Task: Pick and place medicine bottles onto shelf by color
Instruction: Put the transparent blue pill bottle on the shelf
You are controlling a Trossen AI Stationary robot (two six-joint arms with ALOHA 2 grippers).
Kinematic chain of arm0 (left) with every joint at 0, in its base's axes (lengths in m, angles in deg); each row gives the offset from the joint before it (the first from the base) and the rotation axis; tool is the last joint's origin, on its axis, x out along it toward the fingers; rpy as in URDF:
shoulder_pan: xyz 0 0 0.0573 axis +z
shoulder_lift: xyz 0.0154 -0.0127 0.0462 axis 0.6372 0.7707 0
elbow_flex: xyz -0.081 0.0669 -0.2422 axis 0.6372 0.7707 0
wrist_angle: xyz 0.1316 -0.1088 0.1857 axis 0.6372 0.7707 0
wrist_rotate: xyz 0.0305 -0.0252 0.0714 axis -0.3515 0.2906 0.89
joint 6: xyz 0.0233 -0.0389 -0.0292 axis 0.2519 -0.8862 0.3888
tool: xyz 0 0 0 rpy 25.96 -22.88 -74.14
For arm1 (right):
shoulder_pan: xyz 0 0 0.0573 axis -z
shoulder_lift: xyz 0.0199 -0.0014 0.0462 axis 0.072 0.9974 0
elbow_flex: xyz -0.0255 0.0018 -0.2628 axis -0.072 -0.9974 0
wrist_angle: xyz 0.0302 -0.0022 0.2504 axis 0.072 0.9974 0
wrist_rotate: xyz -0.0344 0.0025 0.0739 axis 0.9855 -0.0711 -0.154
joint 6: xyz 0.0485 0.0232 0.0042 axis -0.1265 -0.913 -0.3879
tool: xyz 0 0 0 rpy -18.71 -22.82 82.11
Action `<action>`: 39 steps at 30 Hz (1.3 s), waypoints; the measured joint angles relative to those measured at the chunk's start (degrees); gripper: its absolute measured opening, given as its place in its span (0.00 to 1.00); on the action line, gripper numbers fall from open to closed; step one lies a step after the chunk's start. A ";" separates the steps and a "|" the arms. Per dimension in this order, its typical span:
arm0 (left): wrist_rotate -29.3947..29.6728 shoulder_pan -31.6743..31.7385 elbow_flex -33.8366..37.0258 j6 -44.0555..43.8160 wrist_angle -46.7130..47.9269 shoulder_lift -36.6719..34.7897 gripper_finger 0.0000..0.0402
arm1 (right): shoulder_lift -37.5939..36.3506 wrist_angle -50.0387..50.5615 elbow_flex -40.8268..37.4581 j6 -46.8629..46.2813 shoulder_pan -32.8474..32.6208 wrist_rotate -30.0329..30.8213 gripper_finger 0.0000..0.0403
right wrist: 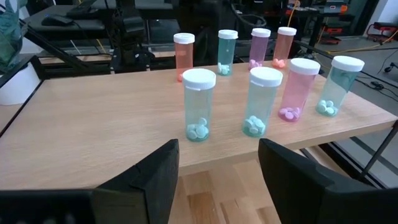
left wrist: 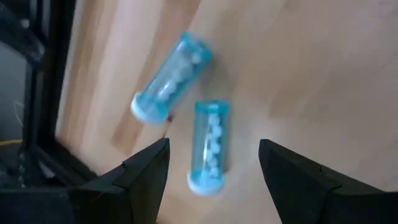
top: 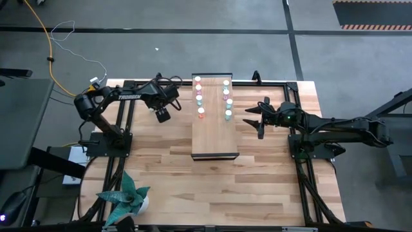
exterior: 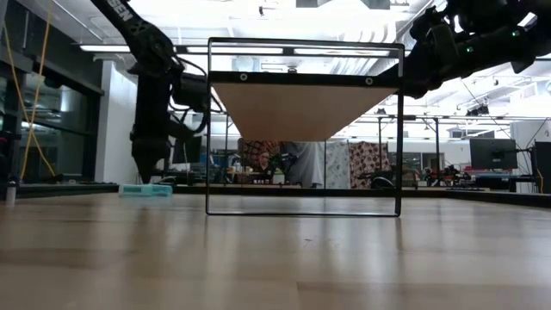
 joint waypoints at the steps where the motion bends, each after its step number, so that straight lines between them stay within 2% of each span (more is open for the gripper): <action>1: -0.14 0.36 -0.02 -0.32 0.79 -0.20 0.59 | 0.00 0.05 0.00 -0.01 -0.01 0.00 0.53; 8: -6.95 4.04 0.02 -0.95 4.12 0.51 0.59 | 0.00 0.20 0.00 -0.13 -0.01 0.00 0.53; 18: -8.66 8.02 0.00 -2.42 6.62 2.30 0.59 | 0.00 0.22 0.00 -0.17 0.00 -0.01 0.53; 30: -8.91 8.72 -0.20 -0.91 3.21 5.94 0.59 | 0.00 0.24 0.00 -0.59 0.01 -0.02 0.53; 39: -11.60 8.82 -0.15 -1.18 3.36 5.96 0.50 | 0.00 0.41 0.00 -0.63 -0.01 -0.02 0.53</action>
